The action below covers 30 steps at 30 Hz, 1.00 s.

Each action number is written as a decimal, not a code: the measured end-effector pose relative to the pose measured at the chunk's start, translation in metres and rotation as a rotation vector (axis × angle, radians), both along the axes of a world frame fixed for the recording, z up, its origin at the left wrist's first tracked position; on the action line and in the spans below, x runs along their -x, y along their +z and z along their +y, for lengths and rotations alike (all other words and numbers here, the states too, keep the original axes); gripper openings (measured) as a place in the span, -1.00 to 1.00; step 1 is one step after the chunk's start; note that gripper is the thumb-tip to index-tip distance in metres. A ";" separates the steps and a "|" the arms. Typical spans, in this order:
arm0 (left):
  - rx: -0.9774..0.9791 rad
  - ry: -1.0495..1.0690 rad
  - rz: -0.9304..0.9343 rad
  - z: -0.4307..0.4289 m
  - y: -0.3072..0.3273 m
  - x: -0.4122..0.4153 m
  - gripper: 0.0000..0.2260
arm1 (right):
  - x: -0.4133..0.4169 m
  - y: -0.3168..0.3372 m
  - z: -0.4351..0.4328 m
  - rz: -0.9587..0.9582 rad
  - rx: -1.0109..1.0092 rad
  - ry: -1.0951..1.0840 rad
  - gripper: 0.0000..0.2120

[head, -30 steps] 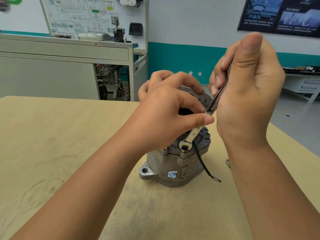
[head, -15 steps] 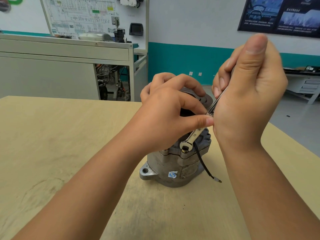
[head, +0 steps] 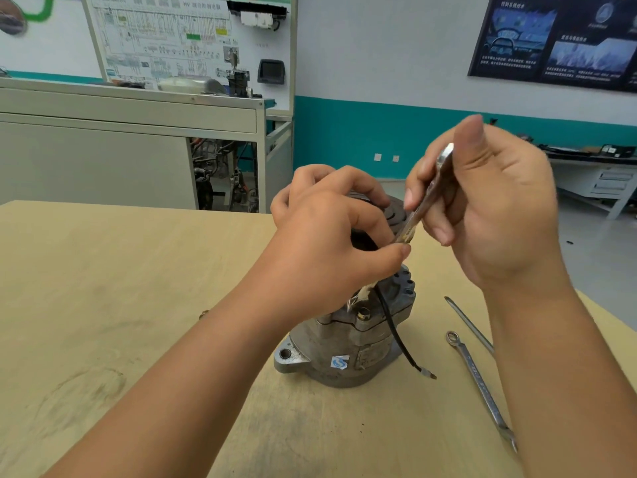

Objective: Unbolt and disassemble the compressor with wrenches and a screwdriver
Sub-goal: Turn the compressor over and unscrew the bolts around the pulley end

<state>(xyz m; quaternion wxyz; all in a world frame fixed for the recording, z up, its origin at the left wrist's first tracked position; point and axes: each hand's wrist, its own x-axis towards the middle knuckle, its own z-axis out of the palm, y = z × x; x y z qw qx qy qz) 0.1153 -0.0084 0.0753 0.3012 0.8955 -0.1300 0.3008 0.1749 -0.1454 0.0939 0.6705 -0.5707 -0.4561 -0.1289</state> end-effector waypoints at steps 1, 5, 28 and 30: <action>0.012 0.000 0.004 0.000 0.001 0.000 -0.80 | 0.001 0.001 0.001 -0.007 0.005 -0.024 -0.63; 0.040 -0.005 -0.001 0.003 0.004 0.003 -0.86 | 0.008 0.004 0.005 -0.014 -0.033 -0.083 -0.62; 0.020 -0.060 0.027 0.008 0.004 -0.001 -0.71 | 0.009 0.004 0.000 -0.089 0.211 -0.124 -0.84; 0.015 -0.059 0.032 0.008 0.004 -0.001 -0.71 | 0.008 0.004 -0.001 -0.086 0.223 -0.109 -0.83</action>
